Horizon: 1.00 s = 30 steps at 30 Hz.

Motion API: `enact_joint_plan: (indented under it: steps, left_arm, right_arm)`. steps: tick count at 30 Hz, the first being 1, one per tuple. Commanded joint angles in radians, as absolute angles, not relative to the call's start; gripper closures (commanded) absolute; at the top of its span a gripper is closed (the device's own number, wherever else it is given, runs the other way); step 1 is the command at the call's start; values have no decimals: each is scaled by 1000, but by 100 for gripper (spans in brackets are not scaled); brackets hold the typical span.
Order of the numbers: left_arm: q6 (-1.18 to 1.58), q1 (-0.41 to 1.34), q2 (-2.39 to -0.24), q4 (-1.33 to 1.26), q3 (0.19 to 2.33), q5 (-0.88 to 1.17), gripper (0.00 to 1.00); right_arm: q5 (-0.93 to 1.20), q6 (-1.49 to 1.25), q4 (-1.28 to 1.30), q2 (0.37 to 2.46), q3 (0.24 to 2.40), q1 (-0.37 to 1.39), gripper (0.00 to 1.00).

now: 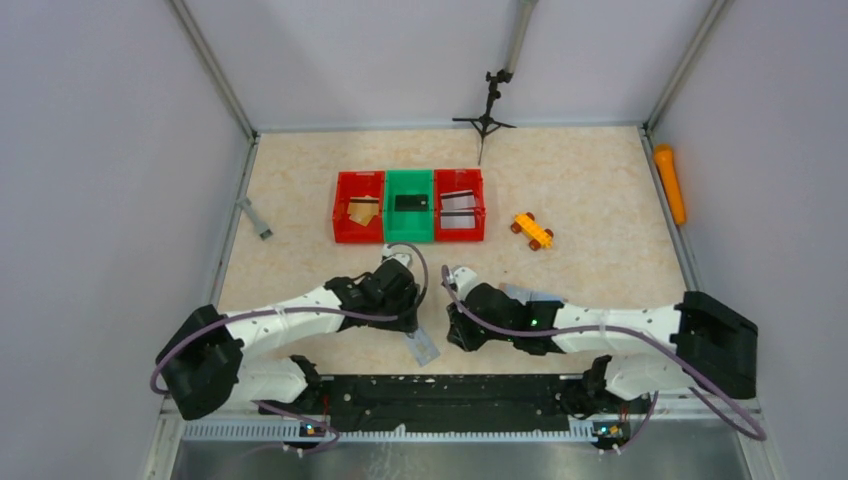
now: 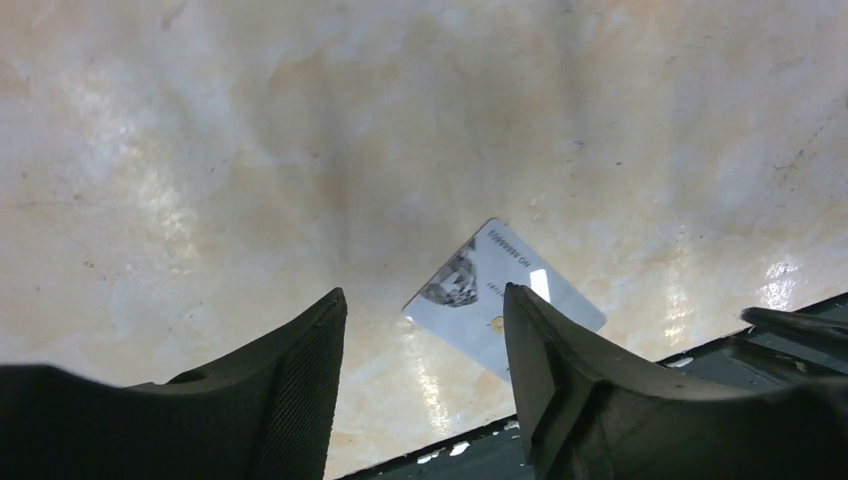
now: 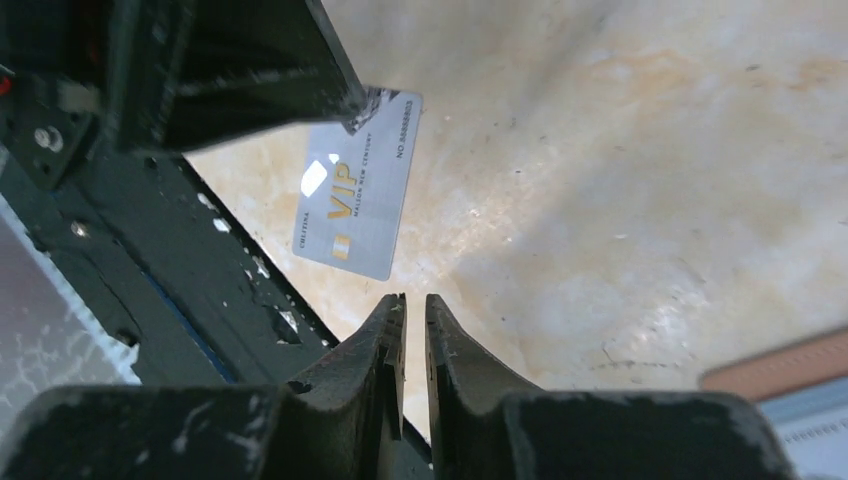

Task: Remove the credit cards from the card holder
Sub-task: Pick up the credit card from the center of the board.

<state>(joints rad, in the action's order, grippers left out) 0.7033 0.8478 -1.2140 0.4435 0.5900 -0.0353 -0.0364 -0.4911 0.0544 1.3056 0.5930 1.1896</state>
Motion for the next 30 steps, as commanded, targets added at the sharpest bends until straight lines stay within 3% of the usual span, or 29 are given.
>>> enact_joint_plan:
  steps: [1,3,7,13,21,30]
  left_arm:
    - [639,942,-1306,489,713,-211,35]
    - [618,982,-1365,502,757,-257,35]
    - [634,993,-1489,529,832,-274,52]
    - [663,994,-1596,540,879,-261,53]
    - [722,1059,-1653,609,849,-214,58]
    - [755,1145,-1621,608,810,-89,63]
  right_arm:
    - [-216,-570,62,1133,532,1199,84]
    - [-266,-601,58,1040,487,1198,84]
    - [-350,-651,103,881,424,1199,87]
    - [-368,-677,184,732,376,1198,87]
    - [-377,-689,218,663,339,1200,88]
    - [-300,-658,134,727,332,1198,88]
